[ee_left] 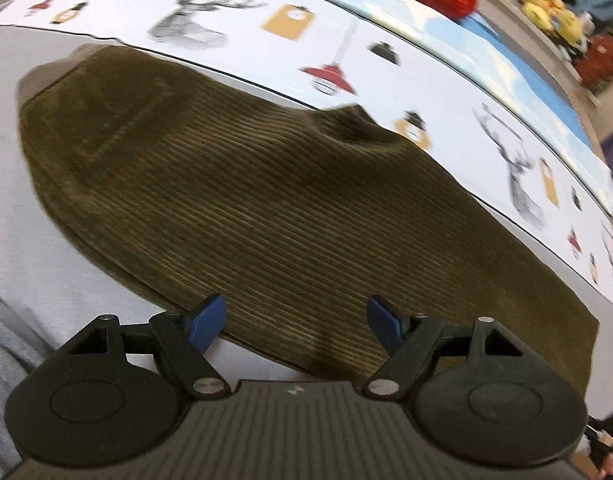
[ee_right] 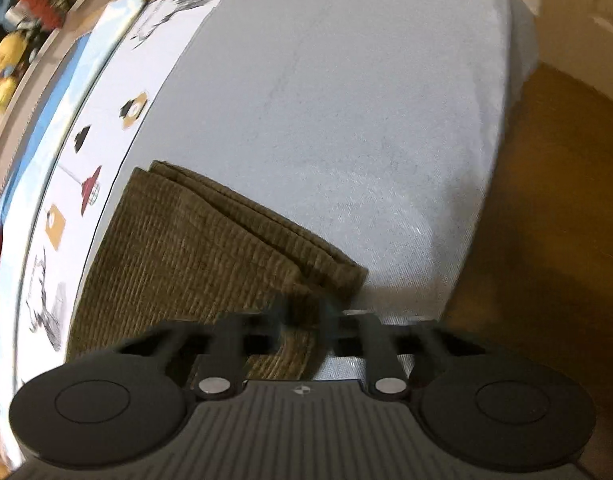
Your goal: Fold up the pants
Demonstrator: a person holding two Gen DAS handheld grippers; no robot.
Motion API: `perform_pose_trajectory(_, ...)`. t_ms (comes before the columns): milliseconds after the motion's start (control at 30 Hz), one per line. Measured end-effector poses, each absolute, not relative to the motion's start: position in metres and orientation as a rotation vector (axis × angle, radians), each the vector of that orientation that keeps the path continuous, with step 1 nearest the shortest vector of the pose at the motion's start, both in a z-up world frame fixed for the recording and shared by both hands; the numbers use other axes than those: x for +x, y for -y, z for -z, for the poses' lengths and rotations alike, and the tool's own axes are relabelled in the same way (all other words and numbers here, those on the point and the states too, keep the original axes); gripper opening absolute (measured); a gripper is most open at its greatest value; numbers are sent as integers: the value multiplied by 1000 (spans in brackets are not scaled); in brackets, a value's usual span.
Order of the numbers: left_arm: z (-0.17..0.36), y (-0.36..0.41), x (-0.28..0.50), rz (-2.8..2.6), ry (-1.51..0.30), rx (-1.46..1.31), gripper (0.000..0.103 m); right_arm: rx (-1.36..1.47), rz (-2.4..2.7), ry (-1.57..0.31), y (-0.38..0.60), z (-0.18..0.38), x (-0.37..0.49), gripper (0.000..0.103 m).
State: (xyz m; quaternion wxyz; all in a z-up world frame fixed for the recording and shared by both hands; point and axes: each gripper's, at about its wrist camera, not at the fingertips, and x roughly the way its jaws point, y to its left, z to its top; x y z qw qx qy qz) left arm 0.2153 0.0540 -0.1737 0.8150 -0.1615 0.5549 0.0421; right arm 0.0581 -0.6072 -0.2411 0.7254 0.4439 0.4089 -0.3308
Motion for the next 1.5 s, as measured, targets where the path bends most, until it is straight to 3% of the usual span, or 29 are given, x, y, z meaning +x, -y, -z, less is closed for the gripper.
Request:
perform_pose_trajectory(200, 169, -73, 224, -175, -1167, -344, 82, 940, 652, -782, 614, 199, 55, 12)
perform_pose_trajectory(367, 174, -82, 225, -209, -1180, -330, 82, 1059, 750, -914, 629, 265, 41, 13)
perform_pose_trajectory(433, 176, -85, 223, -225, -1186, -323, 82, 1142, 755, -867, 633, 270, 31, 13)
perform_pose_trajectory(533, 178, -95, 226, -245, -1182, -336, 82, 1103, 750, -847, 629, 261, 30, 24)
perform_pose_trajectory(567, 177, -101, 227, -259, -1176, -343, 82, 1081, 773, -841, 629, 257, 28, 39)
perform_pose_trajectory(600, 176, -107, 227, -271, -1167, -352, 82, 1052, 793, -825, 628, 251, 26, 46)
perform_pose_trajectory(867, 159, -170, 243, -379, -1071, -395, 86, 927, 593, -757, 587, 196, 47, 47)
perform_pose_trajectory(1033, 159, -234, 246, -481, -1039, -519, 89, 857, 354, -826, 509, 178, 87, 47)
perform_pose_trajectory(1133, 167, -260, 244, -472, -1056, -558, 86, 808, 260, -888, 457, 175, 107, 47)
perform_pose_trajectory(1267, 183, -275, 251, -403, -1092, -569, 74, 718, 160, -966, 397, 172, 128, 47)
perform_pose_trajectory(1333, 193, -277, 255, -396, -1092, -582, 56, 677, 133, -990, 371, 170, 137, 47)
perform_pose_trajectory(1367, 196, -278, 258, -380, -1080, -579, 18, 659, 123, -1000, 358, 168, 144, 47)
perform_pose_trajectory(1400, 198, -276, 260, -391, -1076, -553, 8, 637, 108, -1011, 346, 165, 147, 47)
perform_pose_trajectory(1500, 192, -273, 258, -394, -1070, -514, 7, 582, 68, -1028, 319, 157, 156, 47)
